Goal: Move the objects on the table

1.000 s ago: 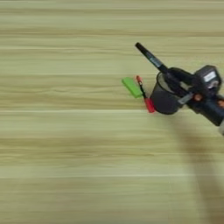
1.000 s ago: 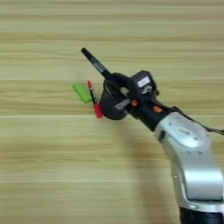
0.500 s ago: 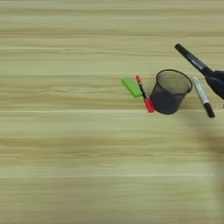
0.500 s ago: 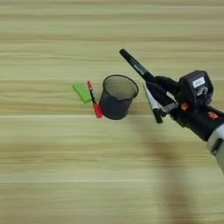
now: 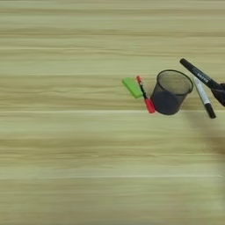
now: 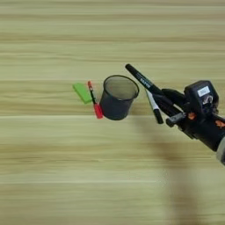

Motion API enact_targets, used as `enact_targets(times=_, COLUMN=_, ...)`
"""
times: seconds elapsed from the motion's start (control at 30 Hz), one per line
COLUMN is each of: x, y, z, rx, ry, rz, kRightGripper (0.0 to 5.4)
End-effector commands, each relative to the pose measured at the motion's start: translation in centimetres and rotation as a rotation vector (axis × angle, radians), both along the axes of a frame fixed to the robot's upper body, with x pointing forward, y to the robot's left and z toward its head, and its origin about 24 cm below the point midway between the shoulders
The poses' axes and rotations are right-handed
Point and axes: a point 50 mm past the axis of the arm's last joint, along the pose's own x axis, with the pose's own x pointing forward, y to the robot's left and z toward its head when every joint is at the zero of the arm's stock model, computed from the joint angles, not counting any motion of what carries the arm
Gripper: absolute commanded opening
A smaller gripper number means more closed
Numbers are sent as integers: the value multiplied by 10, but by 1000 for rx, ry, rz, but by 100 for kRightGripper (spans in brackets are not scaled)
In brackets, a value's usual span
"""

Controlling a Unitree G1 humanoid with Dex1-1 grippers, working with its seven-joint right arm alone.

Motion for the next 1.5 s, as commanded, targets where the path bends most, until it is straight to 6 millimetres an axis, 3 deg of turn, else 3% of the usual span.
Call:
enact_targets(times=0.03, x=6, y=2, z=17, rx=-80, ry=-61, rz=30, kRightGripper=109)
enact_targets(times=0.83, x=19, y=-10, z=27, rx=-187, ry=57, rz=70, kRightGripper=109)
enact_targets(times=1.5, x=35, y=-8, z=37, rx=-245, ry=123, rz=134, kRightGripper=109)
